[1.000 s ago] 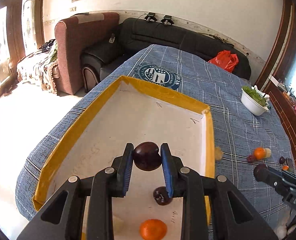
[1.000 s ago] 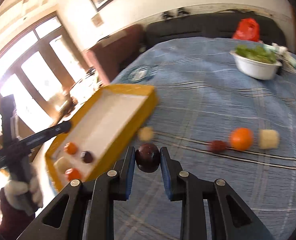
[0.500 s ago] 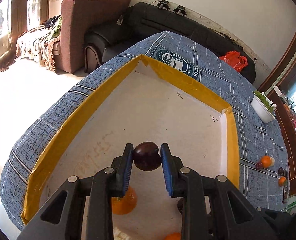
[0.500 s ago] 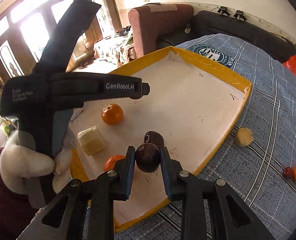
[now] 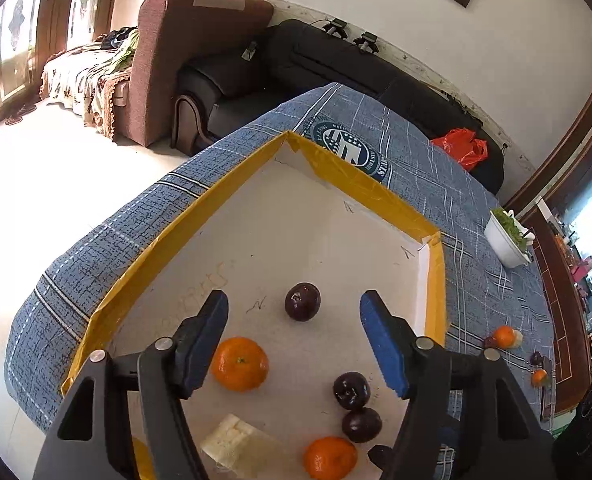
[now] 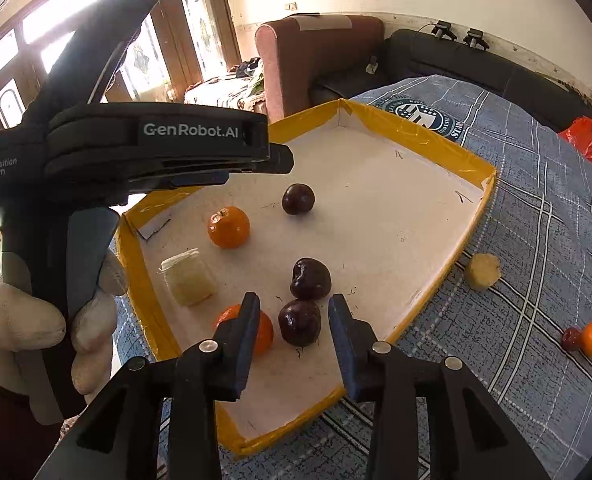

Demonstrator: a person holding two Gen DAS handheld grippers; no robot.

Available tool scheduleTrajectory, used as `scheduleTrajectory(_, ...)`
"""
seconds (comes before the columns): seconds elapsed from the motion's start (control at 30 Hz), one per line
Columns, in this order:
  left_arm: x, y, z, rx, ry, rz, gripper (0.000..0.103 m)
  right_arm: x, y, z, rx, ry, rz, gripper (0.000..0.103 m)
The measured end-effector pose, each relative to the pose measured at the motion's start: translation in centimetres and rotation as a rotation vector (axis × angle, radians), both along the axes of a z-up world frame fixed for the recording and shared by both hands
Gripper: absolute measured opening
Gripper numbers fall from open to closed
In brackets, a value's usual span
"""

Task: Organize fruits
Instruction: 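Carry both dark plums into the tray and open both tools, then grasp a red jujube with the left tool while the right tool grasps a white chunk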

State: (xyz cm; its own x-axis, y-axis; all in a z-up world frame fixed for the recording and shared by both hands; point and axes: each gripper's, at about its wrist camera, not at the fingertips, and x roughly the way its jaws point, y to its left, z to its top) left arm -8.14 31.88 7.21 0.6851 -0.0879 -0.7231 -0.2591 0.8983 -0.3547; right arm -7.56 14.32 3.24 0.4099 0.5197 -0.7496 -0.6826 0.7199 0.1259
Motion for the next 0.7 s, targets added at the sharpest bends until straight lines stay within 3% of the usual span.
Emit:
scheduleTrajectory(0.2,-0.7,-3.0,1.4,-0.007,-0.005,-0.042,0.079,-0.5,-4.3,1.0,0.058,-0.011,-0.068,0.050)
scheduleTrajectory(0.37,-0.7,-6.8,1.7,-0.125,-0.001,-0.166,0.082,-0.5,-10.2,0.5,0.080,-0.001,-0.185,0.053)
scheduleTrajectory(0.7,0.8,-15.9,0.2,-0.085,0.042,-0.351,0.082,1.0,-24.7,-0.7,0.113,0.085,-0.539,0.054)
